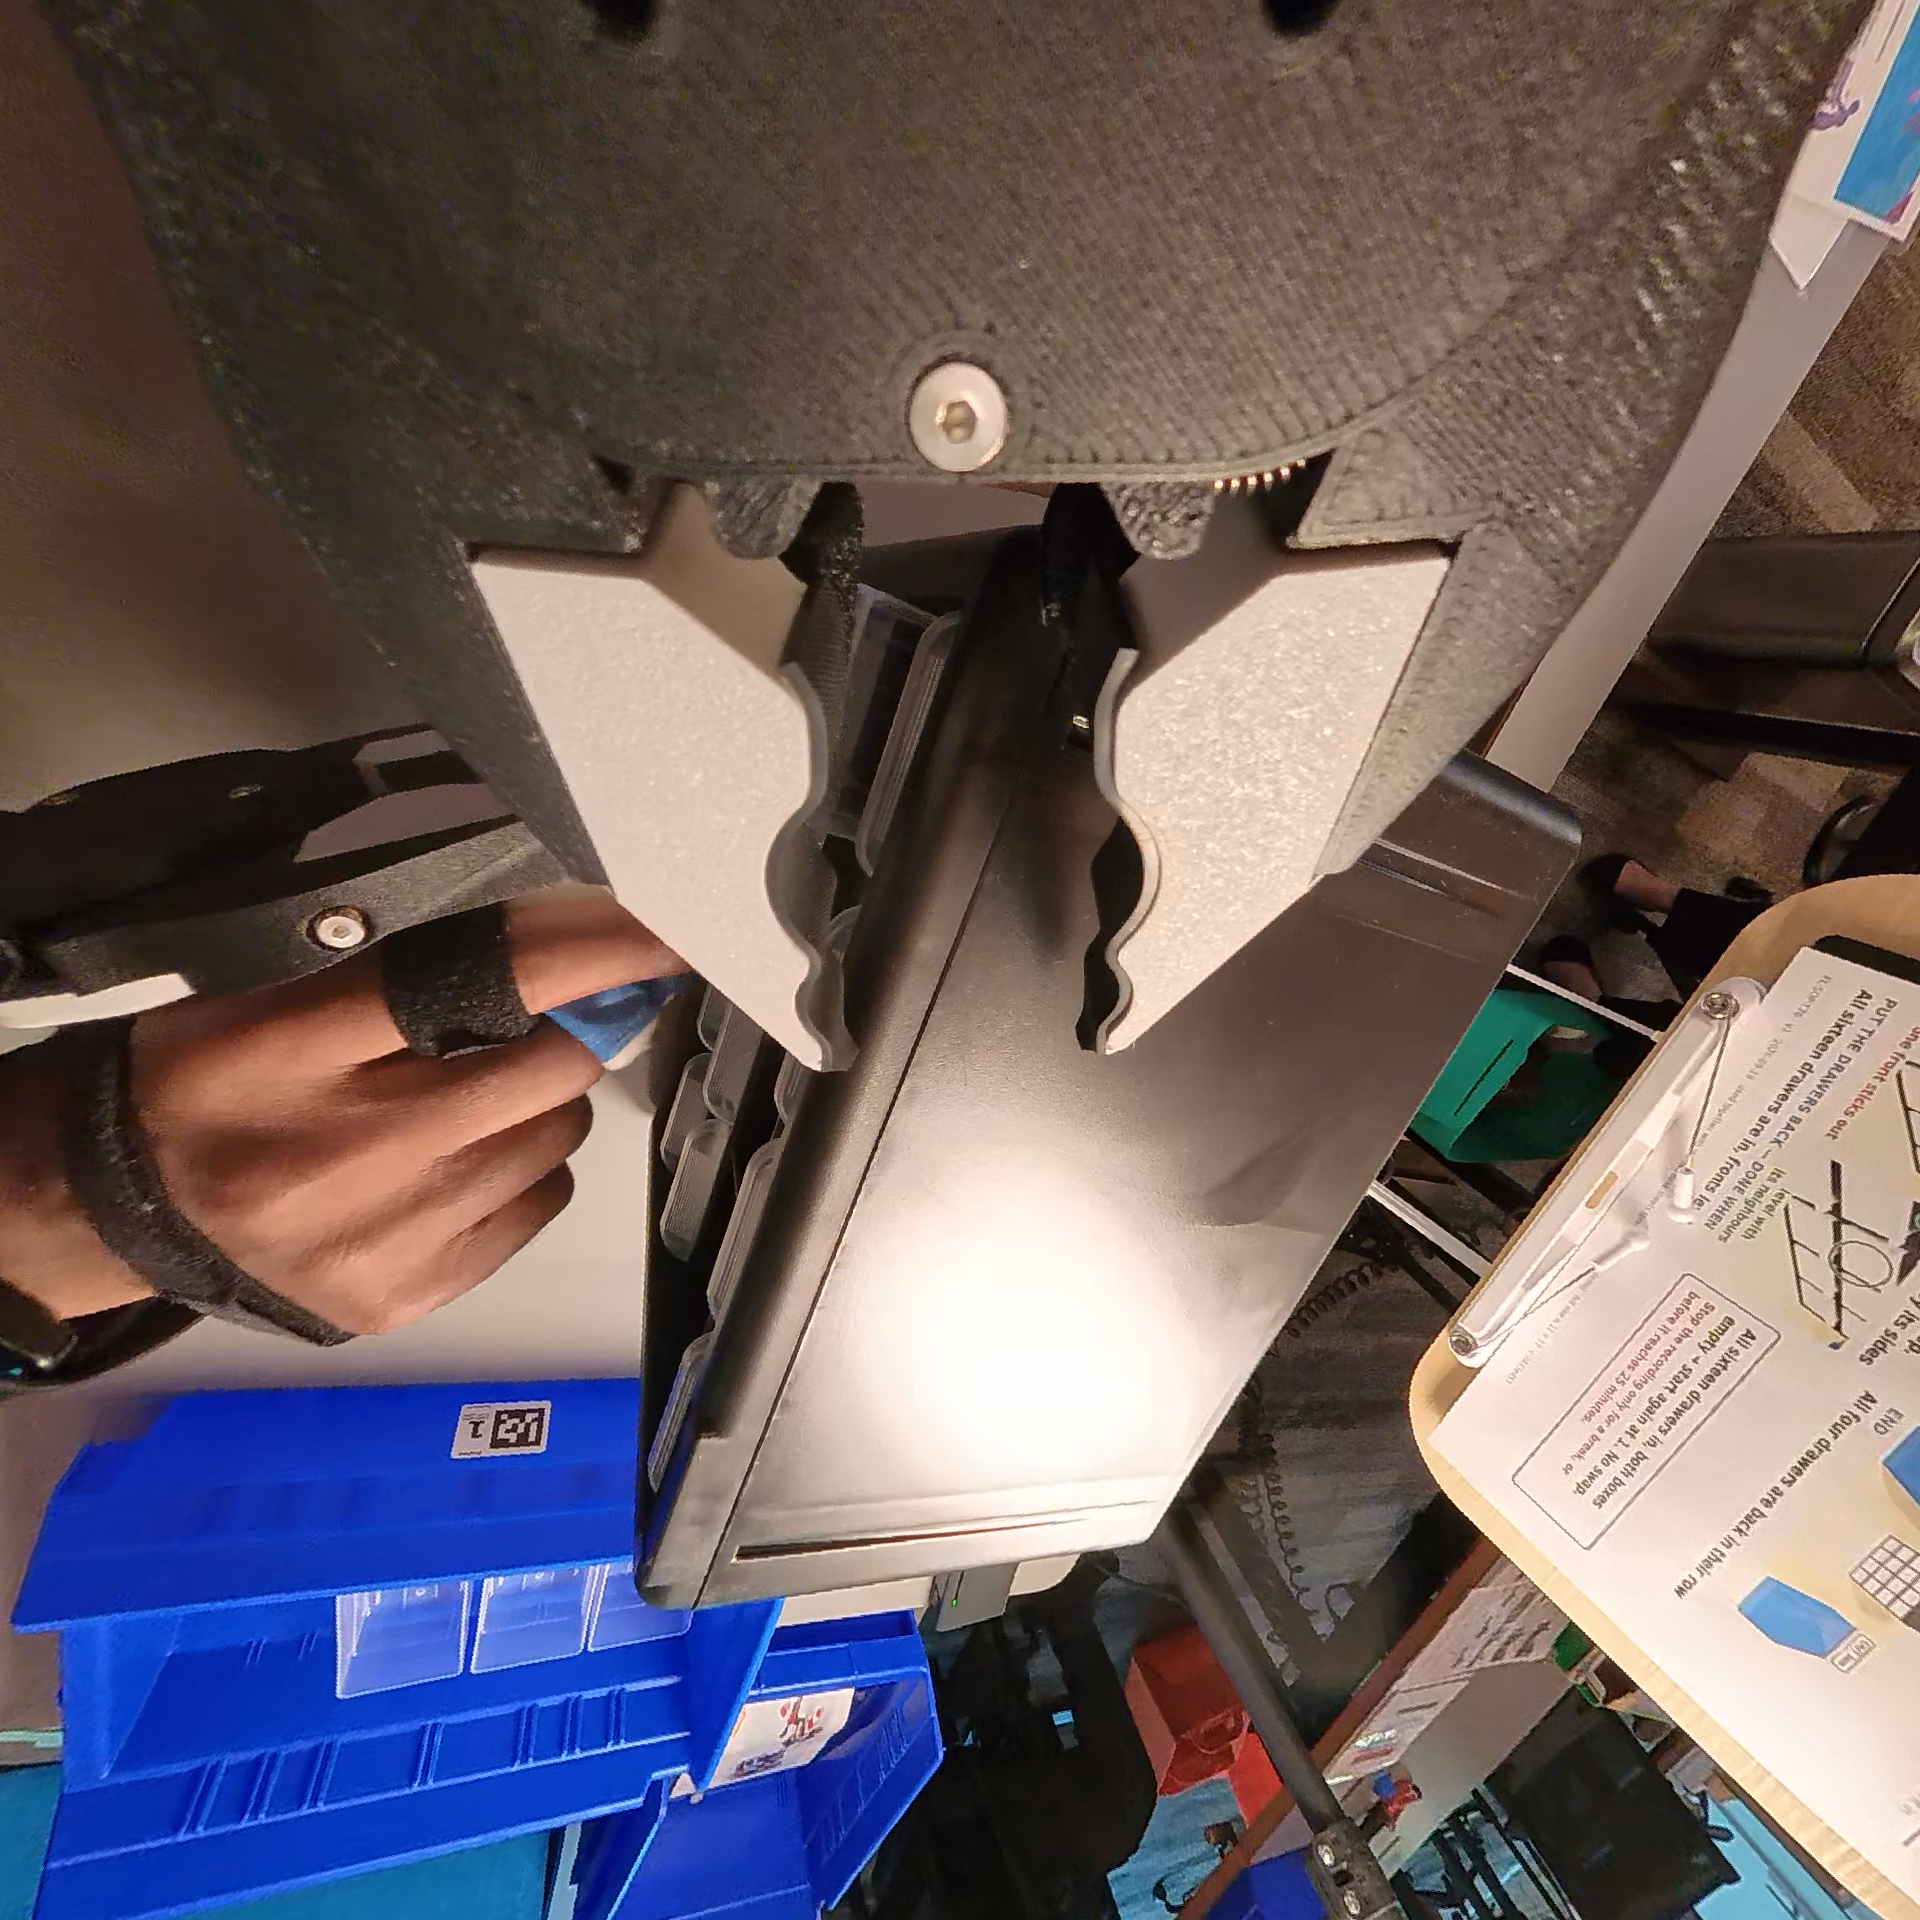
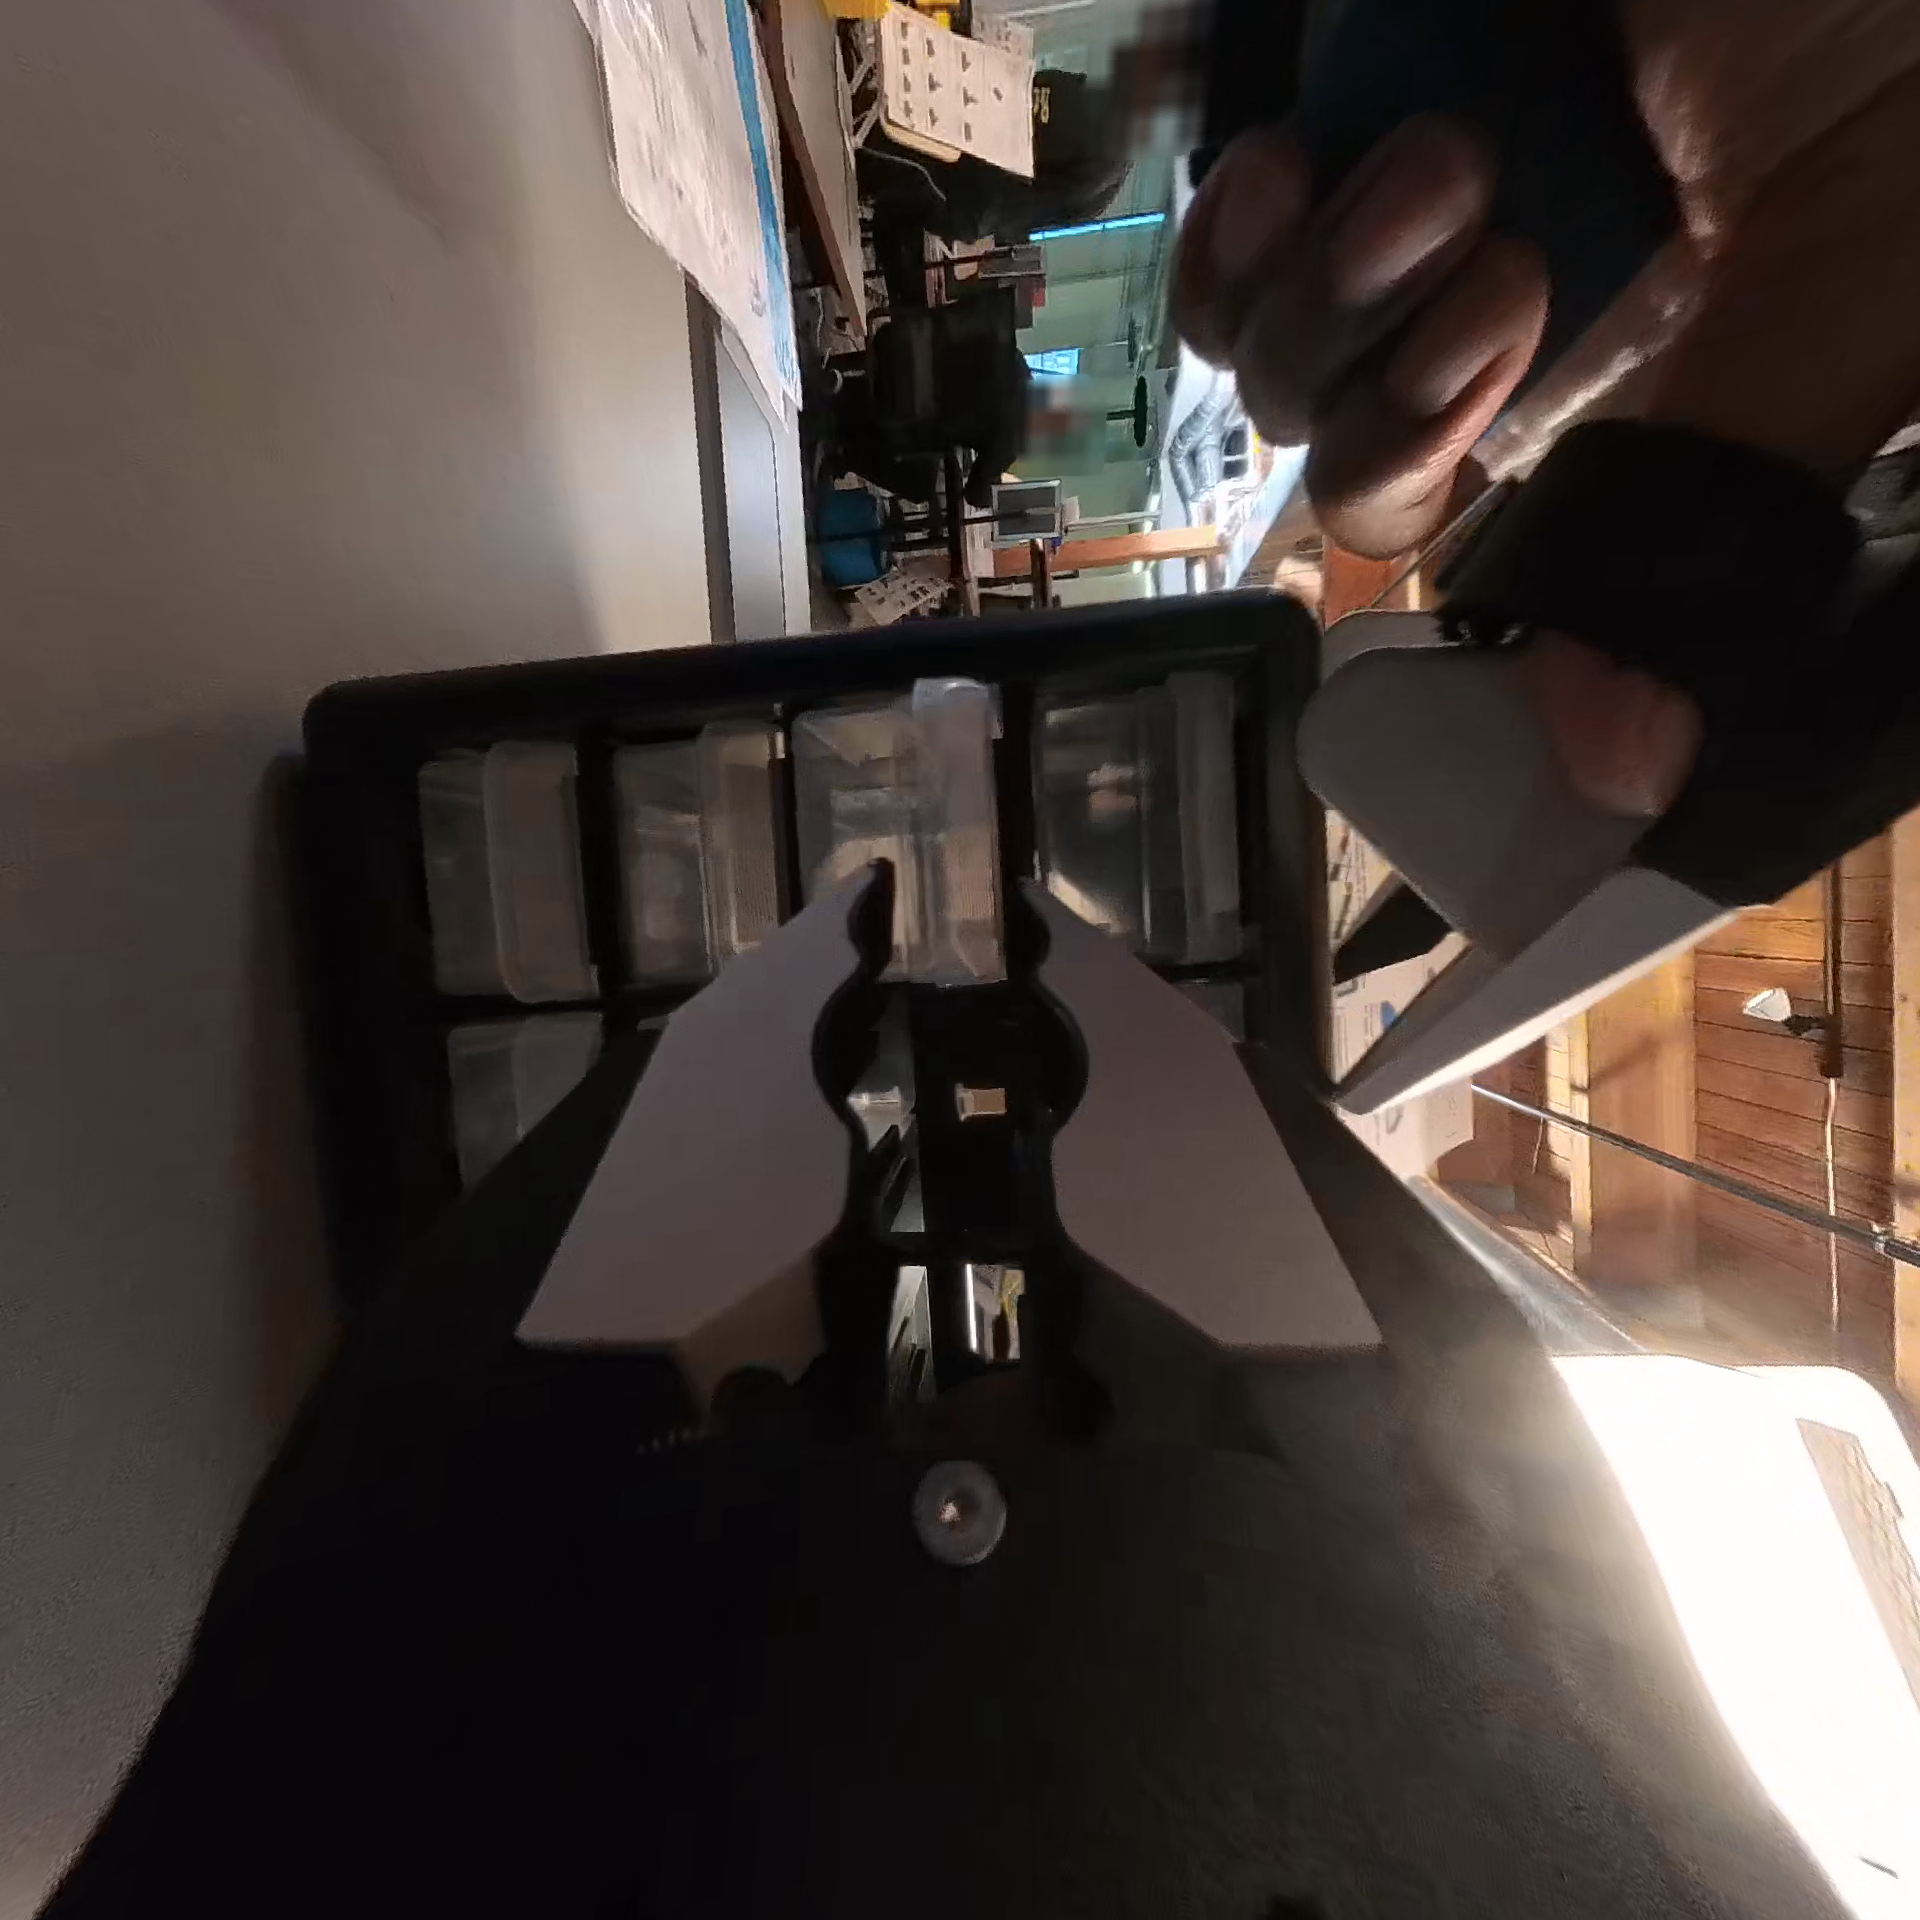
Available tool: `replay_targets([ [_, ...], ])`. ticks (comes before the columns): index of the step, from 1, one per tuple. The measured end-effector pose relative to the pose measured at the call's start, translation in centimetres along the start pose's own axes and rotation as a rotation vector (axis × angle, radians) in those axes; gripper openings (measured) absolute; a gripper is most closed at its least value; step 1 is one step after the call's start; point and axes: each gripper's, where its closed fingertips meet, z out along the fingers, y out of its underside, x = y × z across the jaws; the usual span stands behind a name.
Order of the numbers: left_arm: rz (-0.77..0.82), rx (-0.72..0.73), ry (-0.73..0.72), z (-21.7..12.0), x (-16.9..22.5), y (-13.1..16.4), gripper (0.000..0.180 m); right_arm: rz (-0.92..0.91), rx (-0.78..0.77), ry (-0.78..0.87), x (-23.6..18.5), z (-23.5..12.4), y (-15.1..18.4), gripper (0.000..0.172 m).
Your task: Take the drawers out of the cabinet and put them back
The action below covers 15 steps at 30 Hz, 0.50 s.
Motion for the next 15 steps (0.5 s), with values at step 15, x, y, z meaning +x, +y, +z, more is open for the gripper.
replay_targets([
  [15, -0.001, 0.002, -0.003, 0.0, 0.0, 0.0, 0.049, -0.059, 0.015, -0.014, -0.2, -3.4, -1.1, 0.037],
])
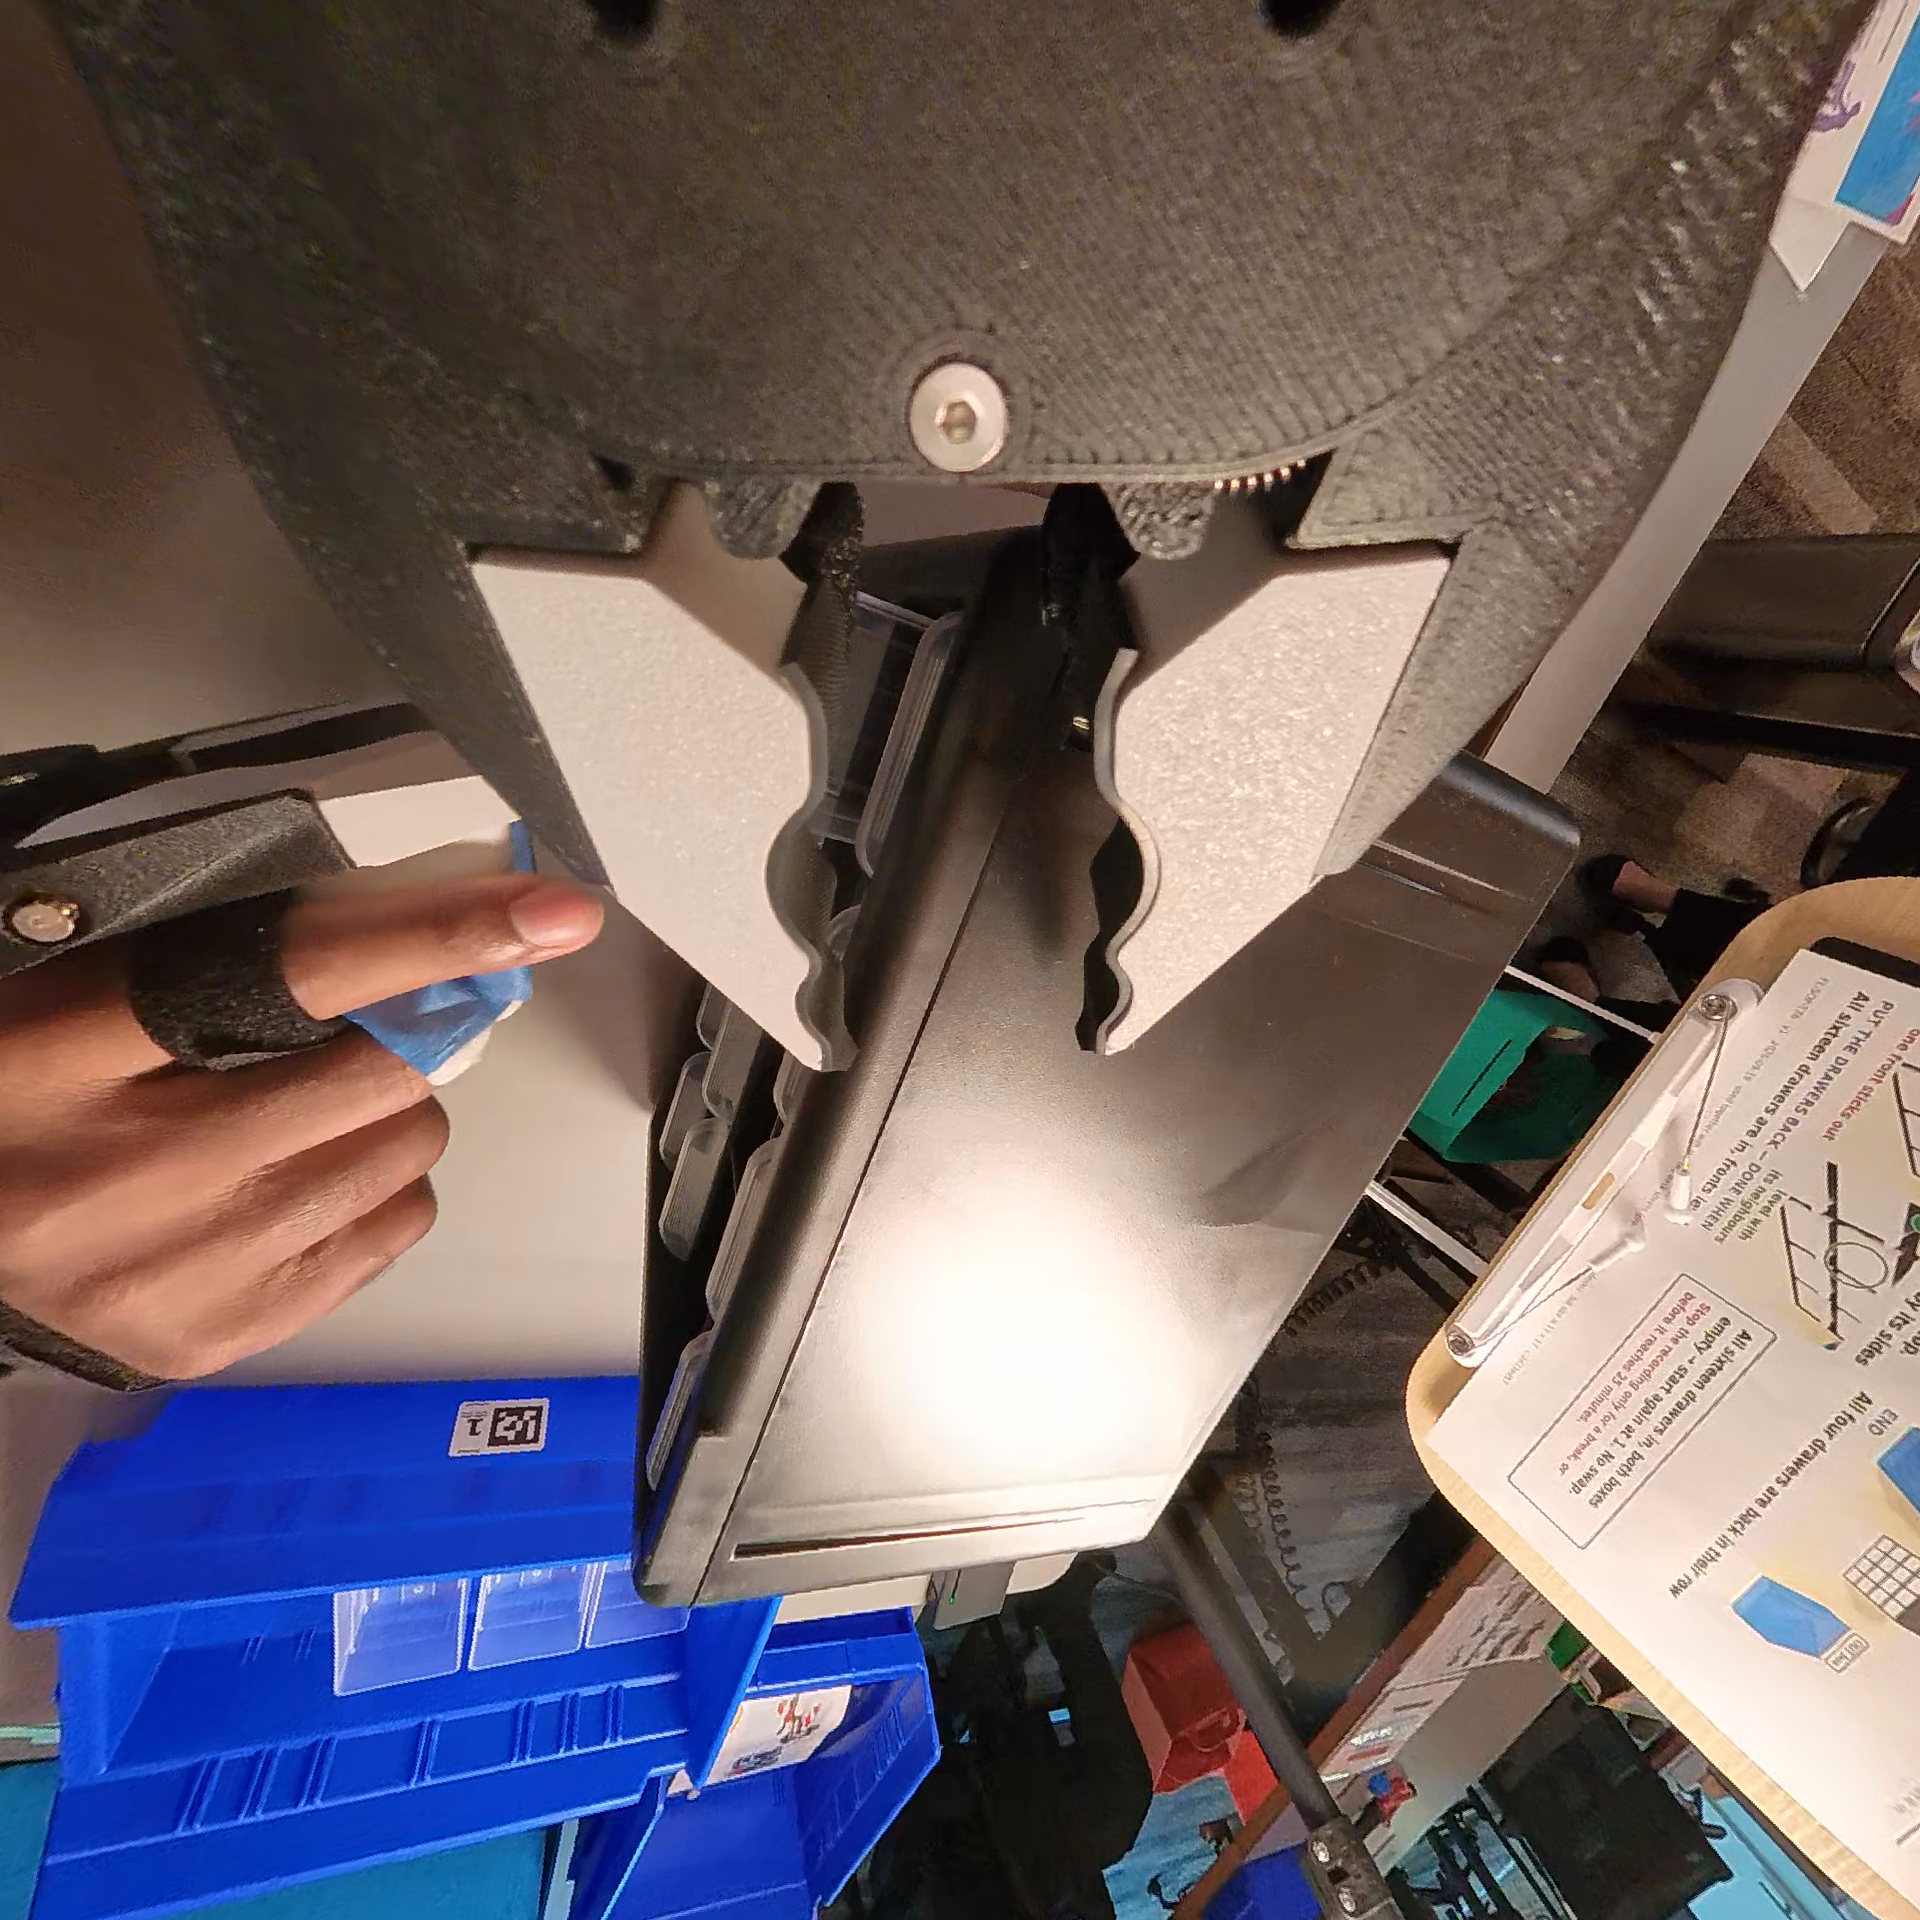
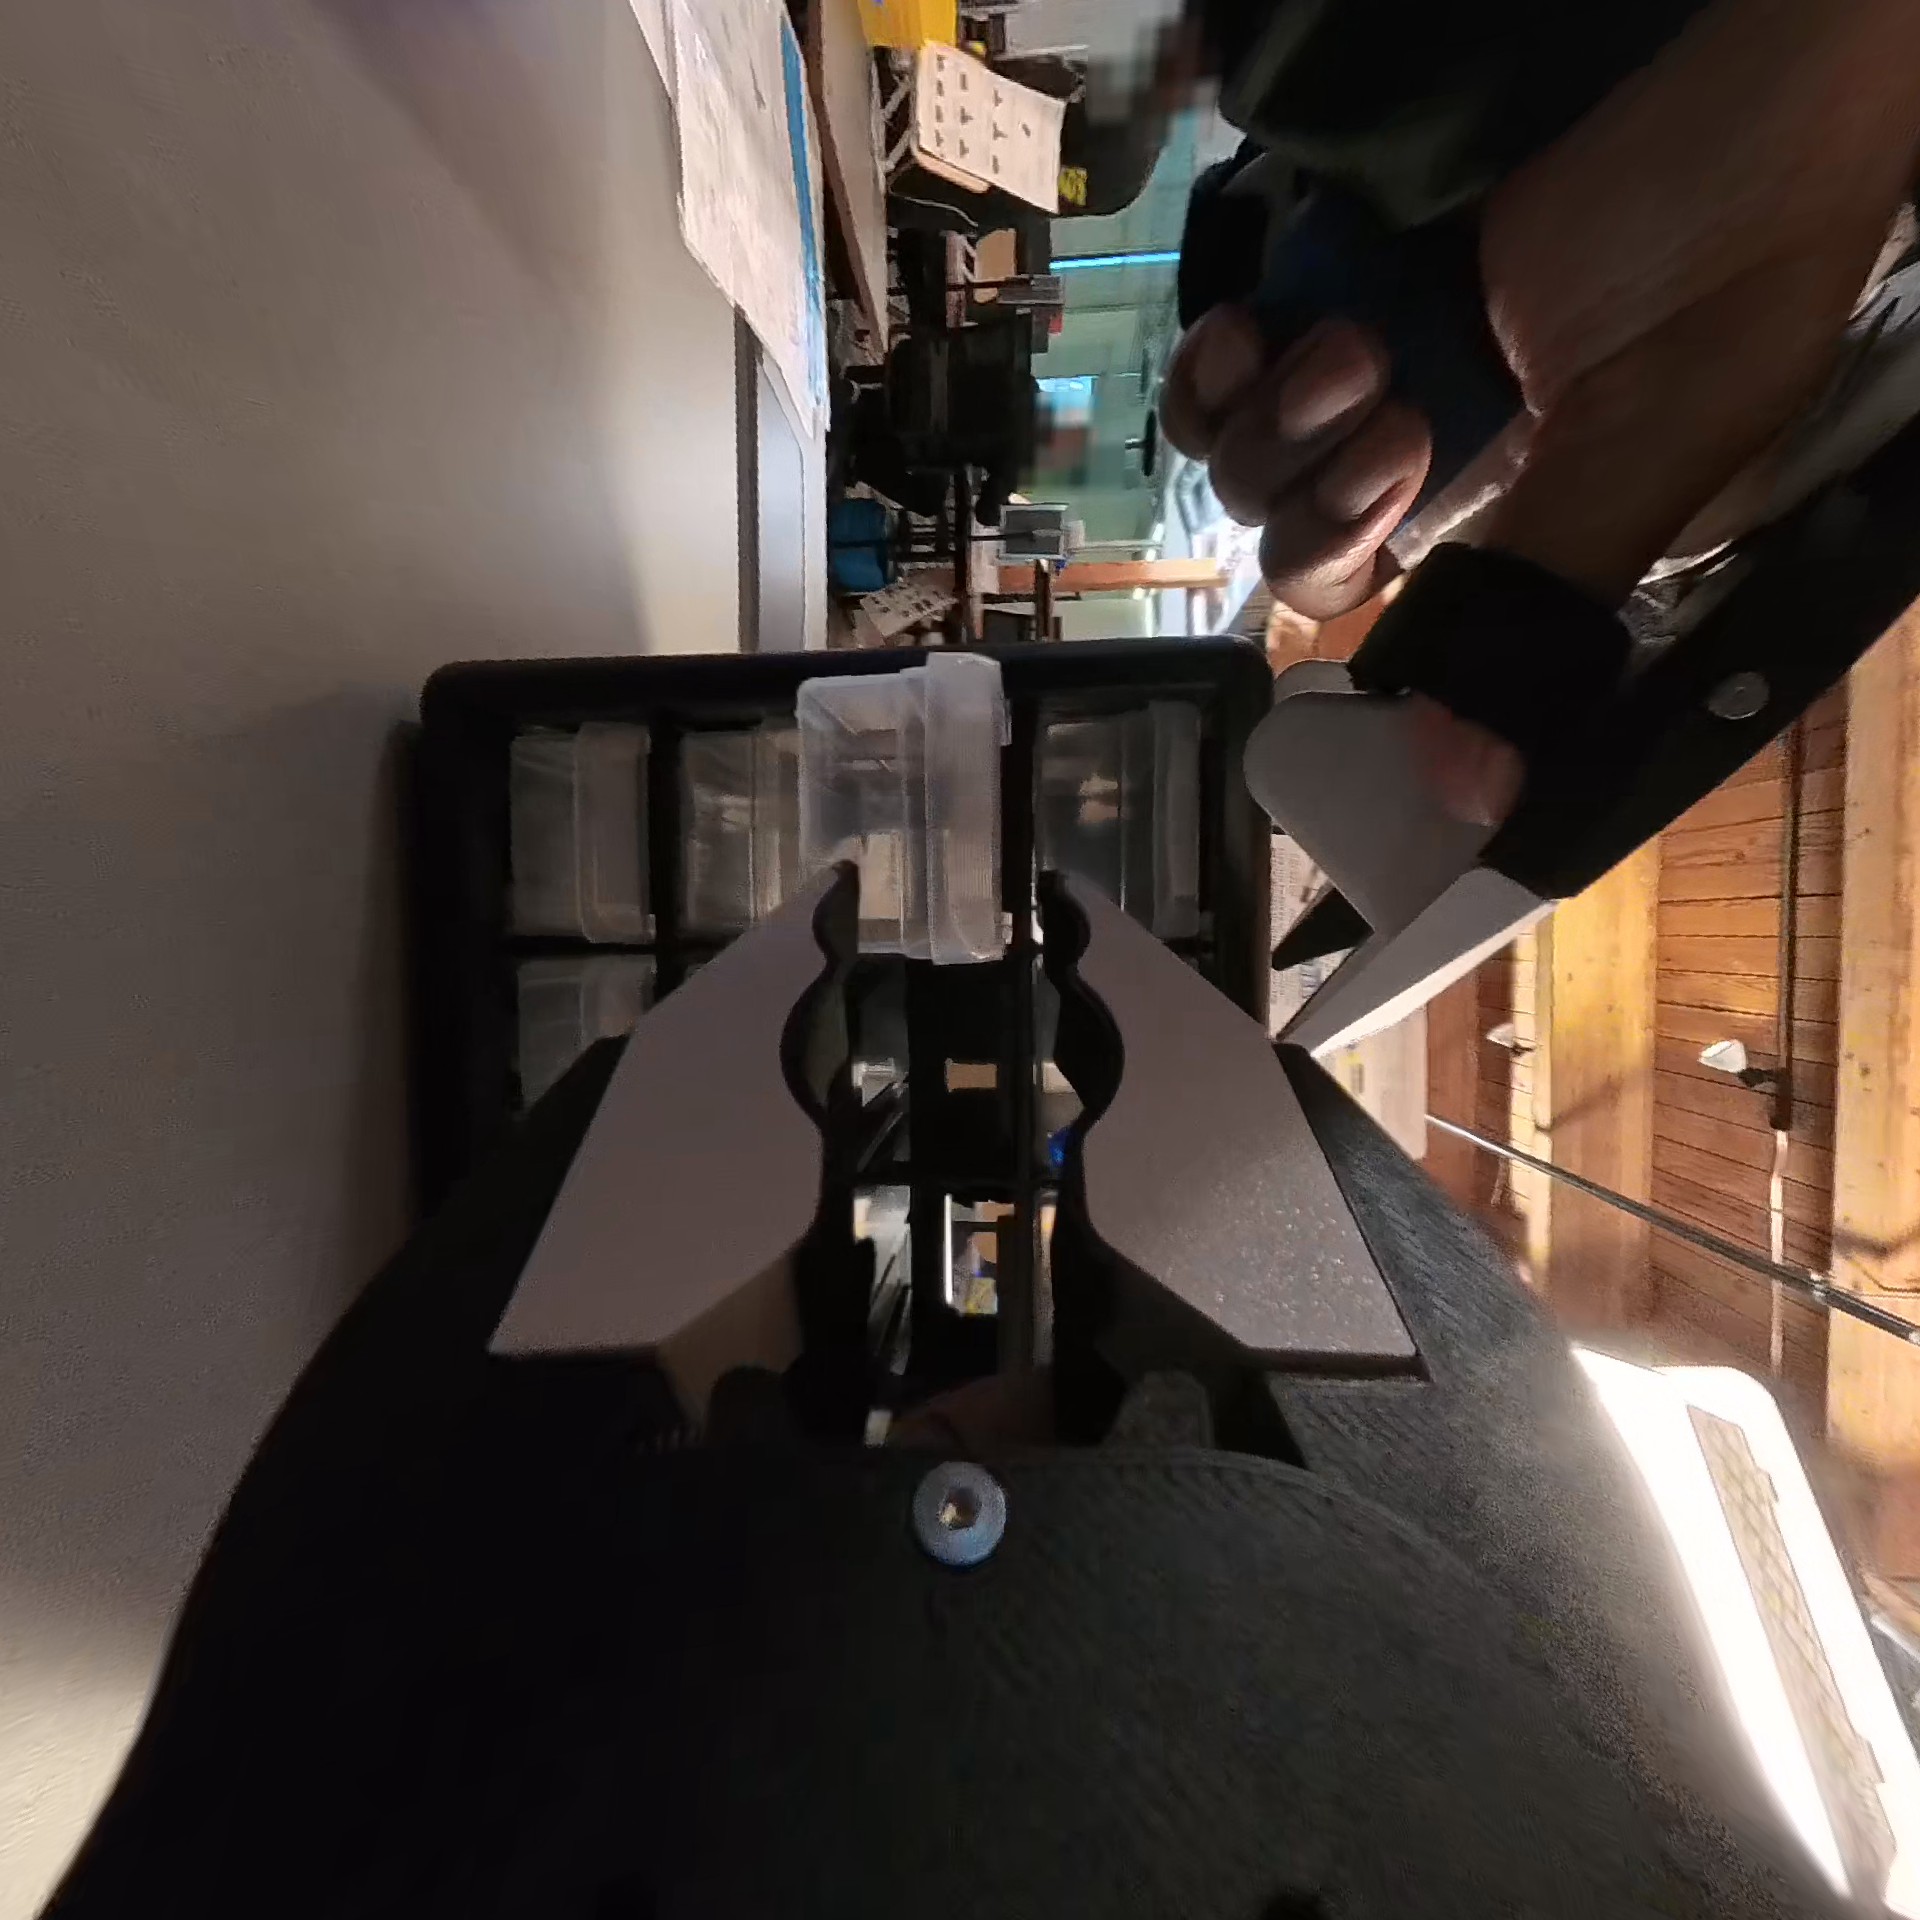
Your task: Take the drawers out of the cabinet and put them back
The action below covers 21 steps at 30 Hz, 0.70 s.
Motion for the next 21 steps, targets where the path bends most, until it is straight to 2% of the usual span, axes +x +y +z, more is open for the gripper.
replay_targets([
  [7, -0.001, 0.002, 0.003, 0.0, 0.0, 0.0, 0.048, 0.055, -0.028, -0.118, -0.9, 0.7, 0.4, 0.052],
  [12, 0.0, 0.002, 0.004, 0.0, 0.0, 0.0, 0.048, 0.183, -0.048, -0.206, -1.4, 1.0, 0.3, 0.048],
  [14, 0.001, 0.001, 0.003, 0.0, 0.0, 0.0, 0.048, 0.203, -0.044, -0.217, -1.4, 0.9, 0.1, 0.041],
  [21, 0.001, 0.001, 0.003, 0.0, 0.0, 0.0, 0.048, 0.237, -0.034, -0.265, -1.4, -0.4, -0.3, 0.04],
])
